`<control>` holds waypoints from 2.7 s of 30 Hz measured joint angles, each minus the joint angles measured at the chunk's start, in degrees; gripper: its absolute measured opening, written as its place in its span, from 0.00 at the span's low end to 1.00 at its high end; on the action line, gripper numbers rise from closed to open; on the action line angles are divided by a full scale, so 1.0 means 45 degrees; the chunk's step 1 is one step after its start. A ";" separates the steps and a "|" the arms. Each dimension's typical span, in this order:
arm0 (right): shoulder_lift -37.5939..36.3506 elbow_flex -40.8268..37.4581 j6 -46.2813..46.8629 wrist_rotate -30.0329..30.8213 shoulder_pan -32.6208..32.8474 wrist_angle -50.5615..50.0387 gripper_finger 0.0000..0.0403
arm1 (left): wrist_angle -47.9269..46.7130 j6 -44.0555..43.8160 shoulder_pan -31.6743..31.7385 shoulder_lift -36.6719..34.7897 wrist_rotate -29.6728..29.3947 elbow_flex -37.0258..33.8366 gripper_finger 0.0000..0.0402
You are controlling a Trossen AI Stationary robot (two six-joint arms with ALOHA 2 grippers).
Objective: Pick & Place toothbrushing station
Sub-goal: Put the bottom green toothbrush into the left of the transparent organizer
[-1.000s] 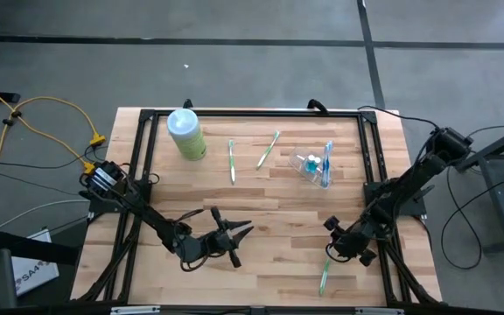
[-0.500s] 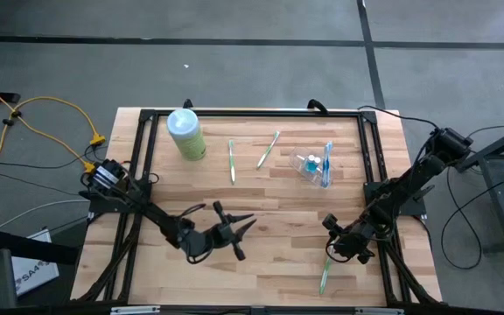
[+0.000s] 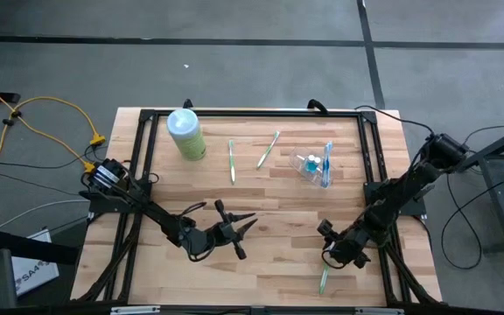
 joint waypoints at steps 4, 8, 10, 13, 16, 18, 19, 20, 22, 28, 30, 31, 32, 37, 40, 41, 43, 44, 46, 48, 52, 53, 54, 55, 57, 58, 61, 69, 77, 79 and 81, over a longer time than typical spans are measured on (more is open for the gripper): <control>0.1004 0.0654 -0.0119 0.0034 0.0000 -0.0718 0.40 | 0.0000 -0.0001 -0.0005 0.0000 0.0261 0.0000 0.17; 0.1456 0.0940 -0.0105 0.0039 0.0000 -0.1194 0.40 | 0.0000 -0.0001 -0.0005 0.0000 0.0345 0.0000 0.17; 0.1474 0.1033 -0.0049 0.0040 0.0000 -0.1308 0.40 | 0.0000 -0.0001 -0.0005 0.0000 0.0356 0.0000 0.17; 0.1346 0.1255 -0.0045 0.0091 0.0001 -0.1764 0.40 | 0.0000 -0.0001 -0.0005 0.0000 0.0362 0.0000 0.17; 0.1380 0.1735 -0.0035 0.0362 0.0099 -0.2881 0.40 | 0.0000 -0.0095 -0.0019 0.0000 0.0367 0.0000 0.17; 0.1376 0.2047 -0.0056 0.0706 0.0290 -0.3837 0.40 | 0.0000 -0.0160 -0.0019 0.0000 0.0371 0.0000 0.17; 0.1379 0.2162 -0.0052 0.0769 0.0378 -0.4014 0.40 | 0.0000 -0.0162 -0.0019 0.0000 0.0375 0.0000 0.17; 0.1380 0.2274 -0.0053 0.0828 0.0463 -0.4041 0.40 | 0.0000 -0.0167 -0.0019 0.0000 0.0382 0.0000 0.17; 0.1366 0.2418 -0.0055 0.0804 0.0638 -0.4065 0.40 | 0.0000 -0.0192 -0.0019 0.0000 0.0382 0.0000 0.17; 0.1370 0.2656 -0.0042 0.0733 0.1020 -0.3751 0.40 | 0.0000 -0.0199 -0.0019 0.0000 0.0417 0.0000 0.17; 0.1368 0.2651 -0.0038 0.0742 0.1086 -0.3560 0.40 | 0.0000 -0.0201 -0.0024 0.0000 0.0452 0.0000 0.17; 0.1370 0.2651 -0.0040 0.0763 0.1110 -0.3424 0.40 | 0.0000 -0.0210 -0.0024 0.0000 0.0496 0.0000 0.17; 0.1368 0.2651 -0.0048 0.0756 0.1120 -0.3330 0.40 | 0.0000 -0.0279 -0.0024 0.0000 0.0555 0.0000 0.17; 0.1369 0.2651 -0.0204 0.0712 0.1085 -0.3078 0.40 | 0.0000 -0.0529 -0.0027 0.0000 0.0566 0.0000 0.17; 0.1472 0.2651 -0.0481 0.0688 0.1083 -0.3094 0.40 | 0.0000 -0.0530 -0.0058 0.0000 0.0557 0.0000 0.17; 0.1584 0.2651 -0.0563 0.0658 0.1083 -0.3077 0.40 | 0.0000 -0.0531 -0.0061 0.0000 0.0557 0.0000 0.17; 0.1815 0.2651 -0.0630 0.0498 0.1027 -0.3063 0.40 | 0.0000 -0.0526 -0.0102 0.0000 0.0556 0.0000 0.17; 0.1985 0.2651 -0.0692 0.0279 0.0965 -0.3035 0.40 | 0.0000 -0.0531 -0.0102 0.0000 0.0542 0.0000 0.17; 0.2346 0.2664 -0.0795 -0.0069 0.0839 -0.2995 0.40 | 0.0000 -0.0527 -0.0154 0.0000 0.0542 0.0000 0.17; 0.2517 0.2685 -0.0824 -0.0050 0.0831 -0.2961 0.40 | 0.0016 -0.0526 -0.0188 0.0000 0.0575 0.0000 0.17; 0.2561 0.2695 -0.1066 -0.0037 0.0836 -0.2976 0.35 | 0.0098 -0.0526 -0.0291 0.0000 0.0581 0.0001 0.17; 0.2518 0.2695 -0.1136 -0.0033 0.0835 -0.3013 0.33 | 0.0102 -0.0526 -0.0292 0.0000 0.0576 0.0005 0.17; 0.2512 0.2685 -0.1158 0.0009 0.0844 -0.3024 0.31 | 0.0097 -0.0521 -0.0301 0.0000 0.0576 0.0005 0.17; 0.2502 0.2682 -0.1156 0.0072 0.0841 -0.3091 0.29 | 0.0102 -0.0526 -0.0301 0.0000 0.0581 0.0005 0.17; 0.2497 0.2681 -0.1158 0.0150 0.0845 -0.3162 0.25 | 0.0102 -0.0526 -0.0301 0.0000 0.0584 0.0005 0.17; 0.2497 0.2681 -0.1158 0.0150 0.0838 -0.3178 0.23 | 0.0102 -0.0526 -0.0301 0.0000 0.0586 0.0005 0.17; 0.2497 0.2671 -0.1147 0.0083 0.0718 -0.3205 0.16 | 0.0102 -0.0526 -0.0301 0.0000 0.0591 0.0005 0.17; 0.2502 0.2671 -0.1138 0.0464 0.0660 -0.3117 0.03 | 0.0102 -0.0526 -0.0301 0.0000 0.0630 0.0005 0.17; 0.2503 0.2671 -0.0745 0.0473 0.0656 -0.3127 0.02 | 0.0102 -0.0521 -0.0296 0.0000 0.0628 0.0005 0.17; 0.2502 0.2671 -0.0678 0.0467 0.0656 -0.3132 0.02 | 0.0102 -0.0521 -0.0296 0.0000 0.0625 0.0005 0.17; 0.2502 0.2671 -0.0524 0.0428 0.0656 -0.3137 0.02 | 0.0102 -0.0521 -0.0296 0.0000 0.0625 0.0005 0.17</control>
